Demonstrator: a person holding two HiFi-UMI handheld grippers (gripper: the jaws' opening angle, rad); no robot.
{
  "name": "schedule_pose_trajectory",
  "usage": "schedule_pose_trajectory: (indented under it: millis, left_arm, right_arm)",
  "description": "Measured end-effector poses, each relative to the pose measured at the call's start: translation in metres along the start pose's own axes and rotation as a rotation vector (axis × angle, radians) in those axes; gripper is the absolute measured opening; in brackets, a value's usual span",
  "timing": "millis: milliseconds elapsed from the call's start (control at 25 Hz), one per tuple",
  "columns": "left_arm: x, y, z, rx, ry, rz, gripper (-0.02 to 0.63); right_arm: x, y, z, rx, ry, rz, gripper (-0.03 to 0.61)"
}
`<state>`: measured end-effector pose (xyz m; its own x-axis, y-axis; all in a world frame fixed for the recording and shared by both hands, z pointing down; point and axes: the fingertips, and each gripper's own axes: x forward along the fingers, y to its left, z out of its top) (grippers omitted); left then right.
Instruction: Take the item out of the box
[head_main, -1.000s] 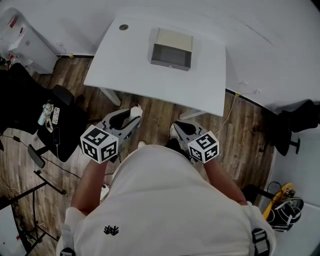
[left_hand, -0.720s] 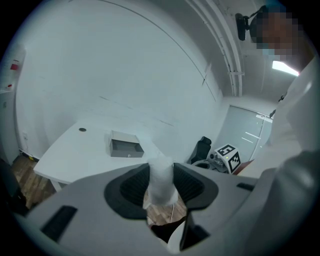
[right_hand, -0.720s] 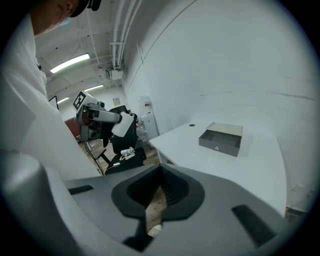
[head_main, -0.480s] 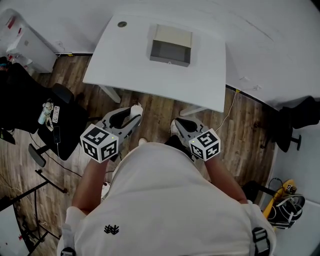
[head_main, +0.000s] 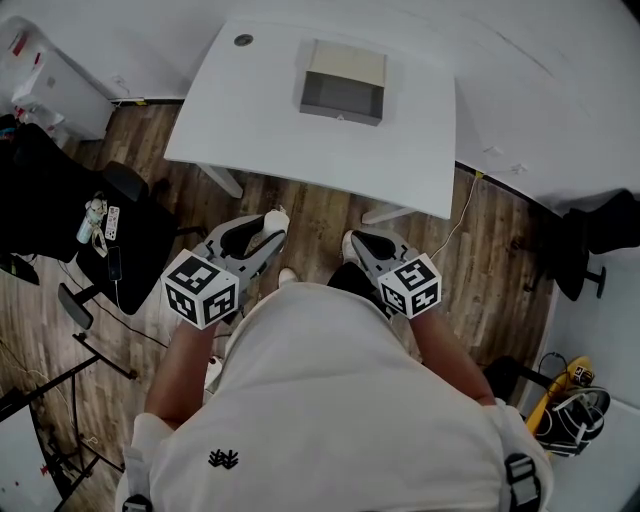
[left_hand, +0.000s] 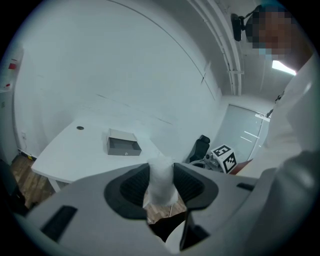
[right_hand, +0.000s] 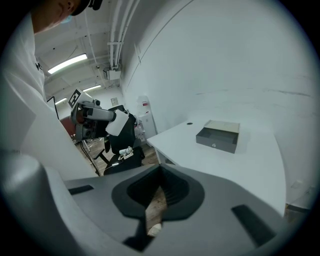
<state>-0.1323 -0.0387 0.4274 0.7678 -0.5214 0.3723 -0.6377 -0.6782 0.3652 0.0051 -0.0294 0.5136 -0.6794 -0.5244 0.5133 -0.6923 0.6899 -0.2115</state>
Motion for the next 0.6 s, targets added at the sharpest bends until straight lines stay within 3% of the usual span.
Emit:
schedule_pose_trajectory:
  millis: [600]
  left_arm:
    - [0.051, 0.001, 0.029, 0.003, 0.007, 0.031, 0.161]
  right_arm:
    - [0.001, -0.065, 0.011, -0.004, -0.002, 0.014, 0.006]
